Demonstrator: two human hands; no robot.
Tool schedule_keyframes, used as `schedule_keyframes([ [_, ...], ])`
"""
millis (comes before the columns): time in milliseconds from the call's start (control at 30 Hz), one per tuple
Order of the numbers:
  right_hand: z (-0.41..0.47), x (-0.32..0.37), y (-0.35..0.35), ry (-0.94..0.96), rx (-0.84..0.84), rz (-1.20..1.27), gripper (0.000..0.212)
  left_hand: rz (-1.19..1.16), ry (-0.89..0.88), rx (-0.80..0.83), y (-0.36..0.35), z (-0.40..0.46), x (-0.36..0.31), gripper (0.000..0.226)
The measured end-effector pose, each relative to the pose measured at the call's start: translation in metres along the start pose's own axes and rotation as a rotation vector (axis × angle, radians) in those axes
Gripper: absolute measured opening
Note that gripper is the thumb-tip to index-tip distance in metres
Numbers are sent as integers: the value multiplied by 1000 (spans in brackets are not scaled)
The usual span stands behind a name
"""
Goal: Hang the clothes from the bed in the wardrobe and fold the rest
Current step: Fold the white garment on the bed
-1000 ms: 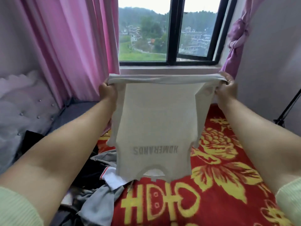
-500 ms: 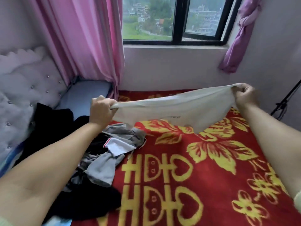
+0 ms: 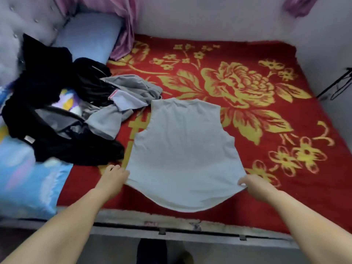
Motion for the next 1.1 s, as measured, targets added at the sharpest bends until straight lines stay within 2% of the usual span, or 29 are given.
schedule_keyframes([
  [67,5,-4,-30,-46,63,-4,43,-89,62,93,-21,-5,-9,26],
  [133,8,-10,-45,-101,81,53,37,-190,133,132,-30,-6,-10,20],
  [233,23,-22,-54,-191,7,220,28,-542,306,163,-46,3,2,14],
  [367,55,-35,-38,-316,-141,522,22,-946,539,80,-54,37,29,9],
  [533,113,-55,24,-450,-341,615,25,-1225,637,-90,-32,135,59,1],
  [733,201,-83,89,-554,-392,656,14,-1226,671,-136,-14,251,92,11],
  [867,257,-102,125,-552,-477,688,16,-1202,705,-163,-14,318,114,16],
  [1000,305,-113,167,-536,-646,713,23,-1182,757,-294,4,373,131,37],
  [1100,333,-118,195,-520,-752,782,24,-1214,773,-397,19,407,142,26],
])
Point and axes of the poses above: each hand's wrist, its own z-axis towards the middle knuckle, its own y-axis out of the back of the hand, x = y × z, the point moved 2 cm from there along z, towards the middle knuckle, and after that the axes turned 8 degrees about x, right-handed, at the moved point
